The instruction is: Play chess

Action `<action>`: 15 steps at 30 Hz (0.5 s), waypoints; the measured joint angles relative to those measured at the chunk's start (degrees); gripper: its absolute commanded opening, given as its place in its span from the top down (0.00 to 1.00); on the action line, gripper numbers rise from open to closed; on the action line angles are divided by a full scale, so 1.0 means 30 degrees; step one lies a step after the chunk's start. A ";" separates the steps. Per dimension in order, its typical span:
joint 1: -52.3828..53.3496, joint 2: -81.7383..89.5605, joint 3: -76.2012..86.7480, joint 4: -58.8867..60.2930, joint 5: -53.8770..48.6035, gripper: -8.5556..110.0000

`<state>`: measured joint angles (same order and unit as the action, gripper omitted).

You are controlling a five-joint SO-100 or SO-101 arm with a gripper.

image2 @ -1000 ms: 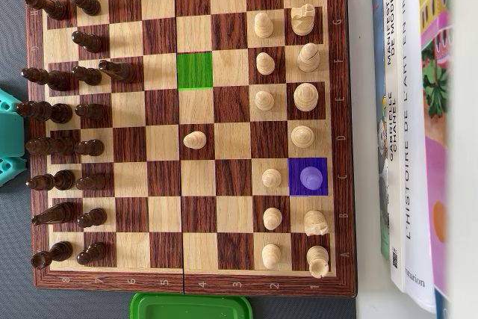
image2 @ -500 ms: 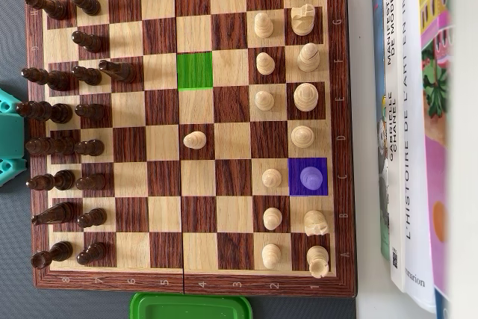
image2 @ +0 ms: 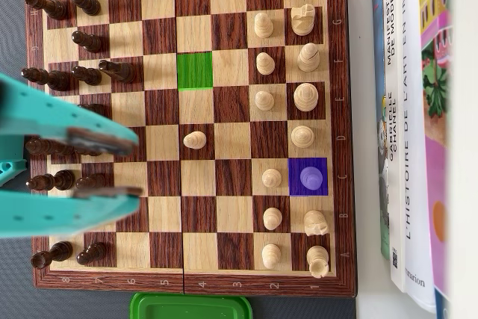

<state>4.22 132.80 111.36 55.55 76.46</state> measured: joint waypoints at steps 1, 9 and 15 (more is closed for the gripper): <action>0.0000 -0.0615 -0.0498 0.0615 0.0381 0.81; 0.0000 -0.5186 -0.4336 0.3838 0.2871 0.81; 0.0000 -0.9258 -0.7881 0.4717 0.3604 0.81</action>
<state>4.22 105.03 87.71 69.70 87.28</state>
